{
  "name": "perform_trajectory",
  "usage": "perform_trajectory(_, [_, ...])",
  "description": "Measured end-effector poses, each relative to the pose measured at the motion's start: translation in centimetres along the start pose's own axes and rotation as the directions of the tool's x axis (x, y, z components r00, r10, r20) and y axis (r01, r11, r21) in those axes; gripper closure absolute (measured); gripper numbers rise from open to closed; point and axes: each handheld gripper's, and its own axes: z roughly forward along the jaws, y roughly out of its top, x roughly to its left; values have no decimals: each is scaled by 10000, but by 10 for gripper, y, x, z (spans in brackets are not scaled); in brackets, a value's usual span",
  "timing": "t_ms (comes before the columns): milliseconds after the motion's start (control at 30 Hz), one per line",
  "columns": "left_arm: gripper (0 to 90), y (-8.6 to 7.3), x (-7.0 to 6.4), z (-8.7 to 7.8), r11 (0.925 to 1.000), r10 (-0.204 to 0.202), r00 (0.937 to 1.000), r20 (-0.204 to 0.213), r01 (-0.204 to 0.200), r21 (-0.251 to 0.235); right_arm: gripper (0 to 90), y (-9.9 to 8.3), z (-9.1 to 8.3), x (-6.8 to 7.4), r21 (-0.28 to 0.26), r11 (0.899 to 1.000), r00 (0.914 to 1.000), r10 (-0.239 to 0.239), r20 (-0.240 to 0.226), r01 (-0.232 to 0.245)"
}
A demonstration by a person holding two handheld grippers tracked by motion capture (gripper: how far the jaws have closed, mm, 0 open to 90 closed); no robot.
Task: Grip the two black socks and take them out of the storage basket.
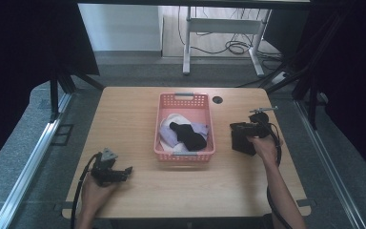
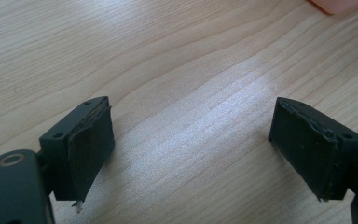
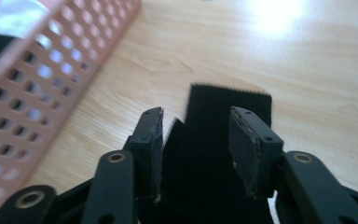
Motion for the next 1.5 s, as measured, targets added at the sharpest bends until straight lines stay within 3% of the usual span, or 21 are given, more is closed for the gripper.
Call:
perform_trajectory(233, [136,0,0,0,10000,-4,10000,0,4,6,447,17,-15,14,-278,9991,9984,-338,-448,326])
perform_trajectory(300, [136,0,0,0,10000,-4,10000,-1,4,8,416,23,-18,19,-302,9993,9982,-238,-552,221])
perform_trajectory(567, [136,0,0,0,10000,-3,10000,-3,3,9,351,42,-24,44,-548,9972,9932,-559,-1023,505])
perform_trajectory(700, [136,0,0,0,10000,12,10000,-2,-12,11,317,50,-21,62,-515,9952,9854,-903,-1443,837])
perform_trajectory(733, [136,0,0,0,10000,25,10000,-5,-25,13,315,54,-19,72,-484,9935,9821,-1092,-1532,1029])
perform_trajectory(967, [136,0,0,0,10000,50,10000,-4,-50,20,306,66,-9,100,-509,9890,9661,-1465,-2128,1388])
perform_trajectory(1167, [136,0,1,0,9999,96,10000,0,-96,61,323,73,8,127,-455,9802,9474,-1981,-2512,1929])
perform_trajectory(1267, [136,0,1,0,9999,95,10000,1,-95,60,344,75,22,143,-403,9754,9339,-2194,-2825,2169])
perform_trajectory(1500, [136,0,1,0,9999,94,10000,2,-94,58,360,74,43,163,-221,9658,9181,-2525,-3054,2582])
